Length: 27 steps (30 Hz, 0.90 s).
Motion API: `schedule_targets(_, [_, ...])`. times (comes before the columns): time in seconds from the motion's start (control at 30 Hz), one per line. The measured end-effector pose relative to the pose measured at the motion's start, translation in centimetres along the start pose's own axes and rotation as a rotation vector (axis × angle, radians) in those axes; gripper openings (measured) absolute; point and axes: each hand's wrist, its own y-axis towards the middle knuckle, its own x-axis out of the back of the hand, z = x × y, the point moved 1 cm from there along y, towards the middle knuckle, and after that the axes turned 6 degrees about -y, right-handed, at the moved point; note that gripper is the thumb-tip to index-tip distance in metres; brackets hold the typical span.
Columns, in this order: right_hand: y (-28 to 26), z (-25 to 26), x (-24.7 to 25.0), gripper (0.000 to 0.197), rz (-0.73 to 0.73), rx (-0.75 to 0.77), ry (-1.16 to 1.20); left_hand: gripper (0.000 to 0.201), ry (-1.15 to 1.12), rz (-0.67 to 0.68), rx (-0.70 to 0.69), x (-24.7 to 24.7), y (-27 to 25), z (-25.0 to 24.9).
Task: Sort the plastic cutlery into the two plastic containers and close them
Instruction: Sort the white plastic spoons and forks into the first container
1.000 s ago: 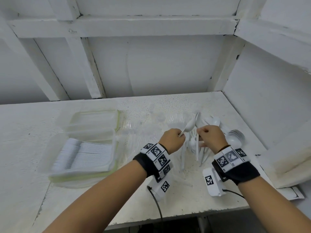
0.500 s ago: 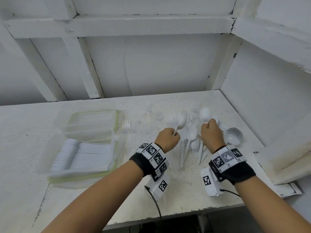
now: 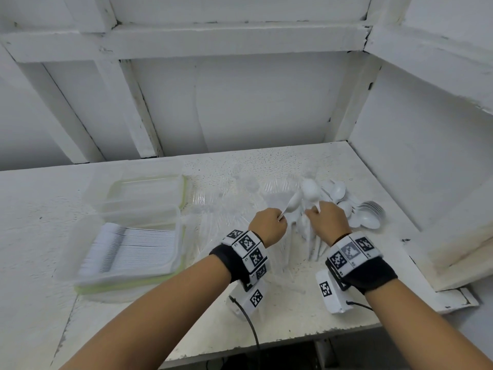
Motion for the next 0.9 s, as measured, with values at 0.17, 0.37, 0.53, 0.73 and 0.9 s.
schedule_targets(0.17, [0.3,0.0,1.6,0.03,-0.153,0.045,0.087,0.028,0.287,0.147,-0.029,-1.5,0.2,-0.6])
schedule_targets(0.37, [0.1,-0.7,1.9,0.008,-0.052,-0.013,0.319,0.034,0.419,0.155,-0.004,-1.3,0.3,-0.9])
schedule_targets(0.53, [0.5,-1.7,1.8,0.013,-0.056,-0.019,0.276,0.036,0.22,0.175,0.103,0.4,0.4,-0.6])
schedule_targets(0.73, [0.4,-1.4,1.7,0.024,-0.023,0.007,0.288,0.019,0.037,0.22,0.115,3.6,-0.9,-0.4])
schedule_targets(0.9, [-0.6,-0.7,0.9,0.036,0.254,0.061,0.071,0.01,-0.119,0.243,0.152,6.1,-2.1,0.4])
